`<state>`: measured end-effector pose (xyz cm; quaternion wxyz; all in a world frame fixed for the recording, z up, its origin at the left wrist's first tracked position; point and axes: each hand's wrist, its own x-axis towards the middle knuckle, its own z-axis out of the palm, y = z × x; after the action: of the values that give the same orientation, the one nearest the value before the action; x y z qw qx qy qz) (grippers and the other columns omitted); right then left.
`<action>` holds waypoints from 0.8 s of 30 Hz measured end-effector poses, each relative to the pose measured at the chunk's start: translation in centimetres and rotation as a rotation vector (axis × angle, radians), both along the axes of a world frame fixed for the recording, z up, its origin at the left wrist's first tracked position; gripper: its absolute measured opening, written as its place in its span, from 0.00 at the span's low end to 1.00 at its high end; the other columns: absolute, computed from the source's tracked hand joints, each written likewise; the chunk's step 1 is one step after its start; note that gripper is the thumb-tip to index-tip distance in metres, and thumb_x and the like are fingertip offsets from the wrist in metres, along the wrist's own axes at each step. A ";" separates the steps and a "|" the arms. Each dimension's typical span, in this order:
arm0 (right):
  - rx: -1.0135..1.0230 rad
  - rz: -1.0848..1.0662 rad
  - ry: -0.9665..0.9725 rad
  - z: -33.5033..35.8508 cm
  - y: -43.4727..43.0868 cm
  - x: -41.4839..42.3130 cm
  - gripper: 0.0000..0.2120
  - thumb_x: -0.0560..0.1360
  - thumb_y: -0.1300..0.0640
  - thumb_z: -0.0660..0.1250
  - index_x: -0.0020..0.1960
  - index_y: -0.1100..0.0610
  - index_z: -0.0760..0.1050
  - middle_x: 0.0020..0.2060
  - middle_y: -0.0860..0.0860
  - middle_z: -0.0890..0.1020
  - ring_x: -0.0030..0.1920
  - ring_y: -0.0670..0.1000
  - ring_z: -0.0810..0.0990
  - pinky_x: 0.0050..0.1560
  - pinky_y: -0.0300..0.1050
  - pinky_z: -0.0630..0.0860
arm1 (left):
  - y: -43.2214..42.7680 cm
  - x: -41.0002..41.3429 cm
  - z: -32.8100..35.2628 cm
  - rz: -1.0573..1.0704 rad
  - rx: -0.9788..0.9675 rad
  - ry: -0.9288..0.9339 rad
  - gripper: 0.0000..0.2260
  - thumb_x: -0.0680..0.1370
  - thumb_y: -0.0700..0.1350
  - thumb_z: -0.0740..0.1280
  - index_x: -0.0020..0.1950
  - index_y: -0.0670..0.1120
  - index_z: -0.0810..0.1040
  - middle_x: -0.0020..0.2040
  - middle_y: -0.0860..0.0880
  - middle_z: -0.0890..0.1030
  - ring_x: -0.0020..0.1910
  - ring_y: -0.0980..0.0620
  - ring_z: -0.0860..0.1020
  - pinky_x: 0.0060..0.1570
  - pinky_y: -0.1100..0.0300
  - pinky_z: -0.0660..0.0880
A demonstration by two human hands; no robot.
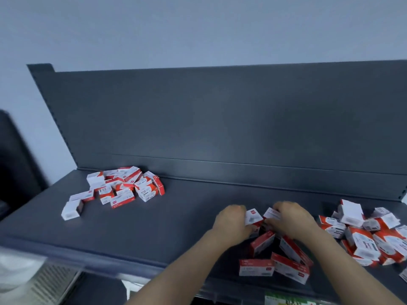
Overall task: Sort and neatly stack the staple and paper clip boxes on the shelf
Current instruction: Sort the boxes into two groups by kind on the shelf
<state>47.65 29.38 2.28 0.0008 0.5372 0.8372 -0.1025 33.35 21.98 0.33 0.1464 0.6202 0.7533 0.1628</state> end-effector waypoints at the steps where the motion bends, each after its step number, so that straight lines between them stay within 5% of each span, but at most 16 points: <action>1: 0.009 0.008 0.005 0.1 -0.1 -0.1 0.17 0.73 0.45 0.65 0.55 0.56 0.74 0.50 0.52 0.77 0.50 0.52 0.77 0.42 0.42 0.71 | -0.2 -0.1 0.2 0.003 0.013 0.000 0.16 0.76 0.51 0.66 0.53 0.39 0.73 0.54 0.41 0.77 0.48 0.44 0.75 0.44 0.55 0.70; 5: 0.116 0.056 0.110 0.8 -0.1 -1.4 0.23 0.75 0.45 0.64 0.65 0.56 0.70 0.61 0.53 0.75 0.61 0.53 0.74 0.54 0.45 0.73 | -1.2 -1.4 1.8 0.024 0.117 0.032 0.17 0.77 0.53 0.64 0.53 0.38 0.72 0.53 0.41 0.75 0.54 0.43 0.74 0.52 0.52 0.72; 14: 0.203 0.271 0.279 3.0 -2.8 -11.8 0.27 0.76 0.45 0.63 0.71 0.56 0.65 0.66 0.53 0.71 0.67 0.53 0.70 0.62 0.48 0.71 | -4.9 -9.9 4.7 0.223 0.249 0.161 0.20 0.78 0.53 0.62 0.63 0.40 0.70 0.62 0.41 0.75 0.63 0.43 0.71 0.62 0.53 0.68; 20: 0.195 0.408 0.274 2.9 -5.9 -22.0 0.24 0.76 0.46 0.63 0.68 0.56 0.67 0.63 0.52 0.73 0.65 0.53 0.71 0.61 0.48 0.72 | -8.4 -19.1 4.5 0.351 0.224 0.113 0.21 0.78 0.52 0.62 0.65 0.41 0.69 0.63 0.42 0.74 0.64 0.44 0.72 0.60 0.54 0.70; 24: 0.147 0.458 0.251 2.5 -8.5 -31.0 0.13 0.76 0.49 0.64 0.54 0.57 0.72 0.55 0.53 0.76 0.58 0.54 0.76 0.48 0.44 0.72 | -11.2 -27.9 3.5 0.483 0.181 0.154 0.19 0.78 0.52 0.61 0.63 0.42 0.69 0.62 0.44 0.74 0.62 0.46 0.71 0.58 0.55 0.70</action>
<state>16.66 20.93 4.74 -0.1189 0.3154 0.9357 -0.1042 5.50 10.74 3.85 -0.0104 0.4435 0.8708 0.2119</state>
